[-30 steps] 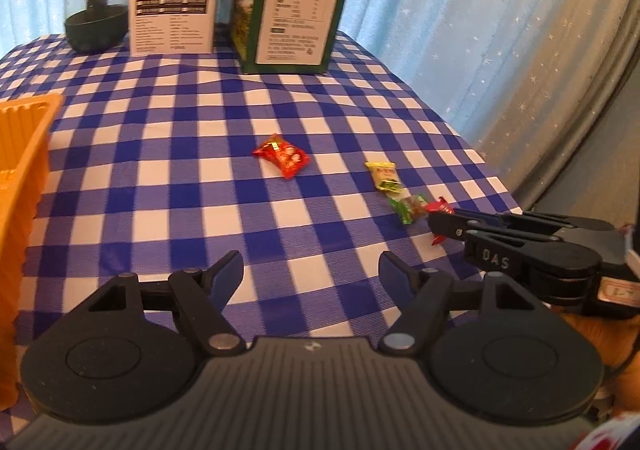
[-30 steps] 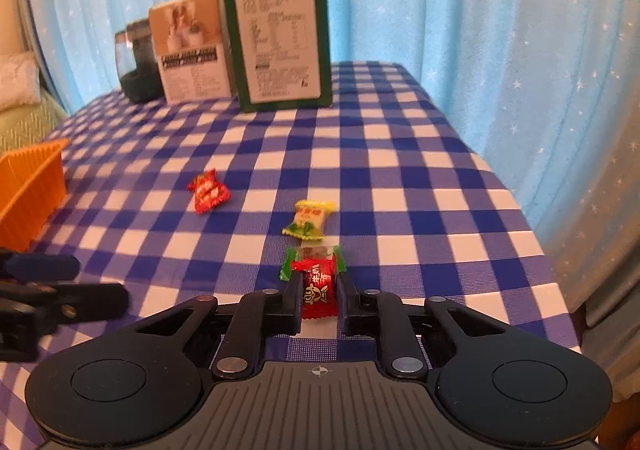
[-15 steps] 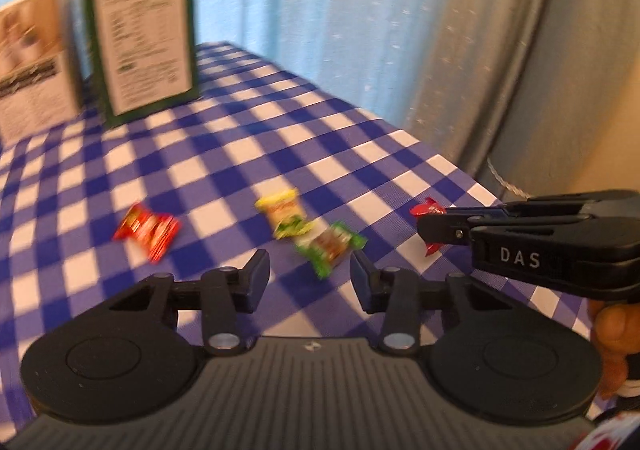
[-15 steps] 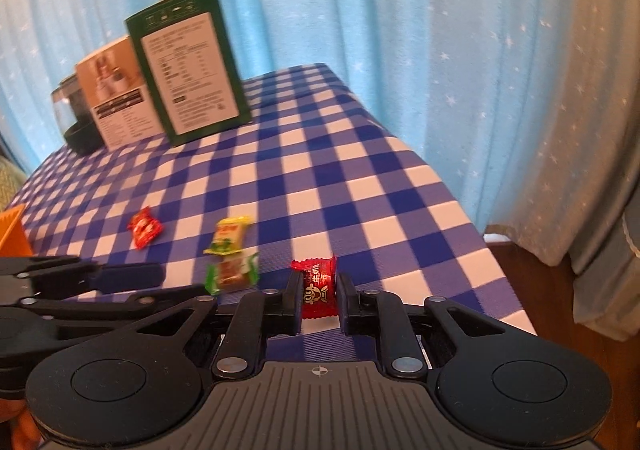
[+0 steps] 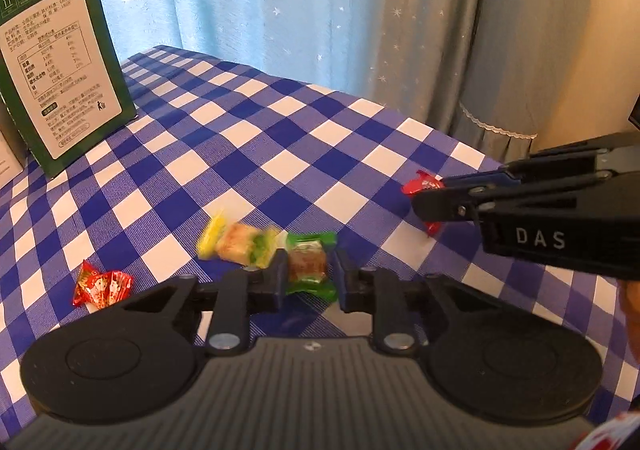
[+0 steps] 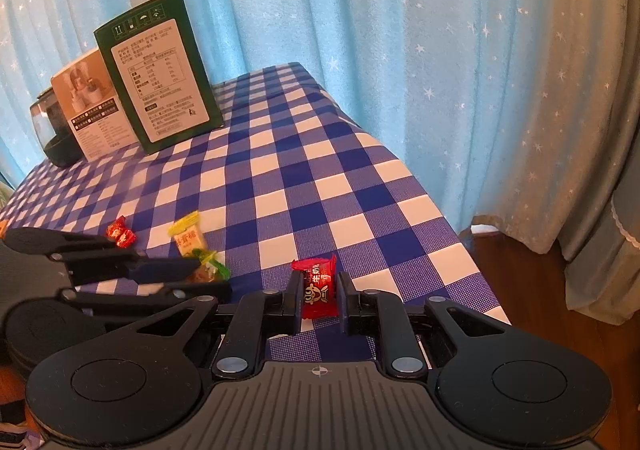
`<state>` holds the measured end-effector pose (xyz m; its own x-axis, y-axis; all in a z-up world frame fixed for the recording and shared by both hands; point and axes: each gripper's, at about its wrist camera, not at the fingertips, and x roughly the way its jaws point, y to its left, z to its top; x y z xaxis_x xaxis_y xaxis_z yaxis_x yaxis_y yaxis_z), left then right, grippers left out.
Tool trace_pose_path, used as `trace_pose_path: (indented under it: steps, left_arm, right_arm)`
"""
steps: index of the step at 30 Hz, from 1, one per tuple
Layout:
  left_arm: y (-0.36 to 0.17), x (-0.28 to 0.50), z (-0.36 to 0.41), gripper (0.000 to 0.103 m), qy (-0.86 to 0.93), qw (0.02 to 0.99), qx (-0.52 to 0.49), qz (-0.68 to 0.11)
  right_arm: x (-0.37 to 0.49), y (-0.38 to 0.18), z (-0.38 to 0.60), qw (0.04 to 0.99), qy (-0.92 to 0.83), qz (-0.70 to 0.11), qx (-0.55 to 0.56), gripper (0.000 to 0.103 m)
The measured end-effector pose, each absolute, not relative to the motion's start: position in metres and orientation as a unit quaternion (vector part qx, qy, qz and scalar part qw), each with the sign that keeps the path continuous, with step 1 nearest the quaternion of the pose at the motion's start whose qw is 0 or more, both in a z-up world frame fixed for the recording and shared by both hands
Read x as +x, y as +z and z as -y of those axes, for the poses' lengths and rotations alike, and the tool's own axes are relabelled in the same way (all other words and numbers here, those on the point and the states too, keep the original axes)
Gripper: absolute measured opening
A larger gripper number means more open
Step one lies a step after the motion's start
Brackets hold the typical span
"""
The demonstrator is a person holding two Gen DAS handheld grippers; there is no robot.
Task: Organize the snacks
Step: 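Close the left tool on the green-wrapped candy, then carry the green candy and the red candy over the orange tray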
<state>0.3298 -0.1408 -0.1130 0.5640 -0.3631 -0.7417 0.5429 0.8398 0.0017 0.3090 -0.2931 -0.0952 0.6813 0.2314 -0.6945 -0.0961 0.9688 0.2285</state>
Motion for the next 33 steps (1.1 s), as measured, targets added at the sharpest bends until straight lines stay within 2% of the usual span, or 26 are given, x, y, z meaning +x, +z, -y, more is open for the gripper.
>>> trace_pose_path:
  steps: [15, 33]
  left_arm:
    - [-0.093, 0.243, 0.078, 0.018, -0.112, 0.899, 0.003, -0.423]
    - [-0.04, 0.109, 0.004, 0.018, -0.03, 0.911, -0.073, -0.404]
  right_arm:
    - [0.284, -0.082, 0.248, 0.913, 0.153, -0.377, 0.029, 0.017]
    - [0.151, -0.032, 0.201, 0.902, 0.193, -0.383, 0.052, 0.017]
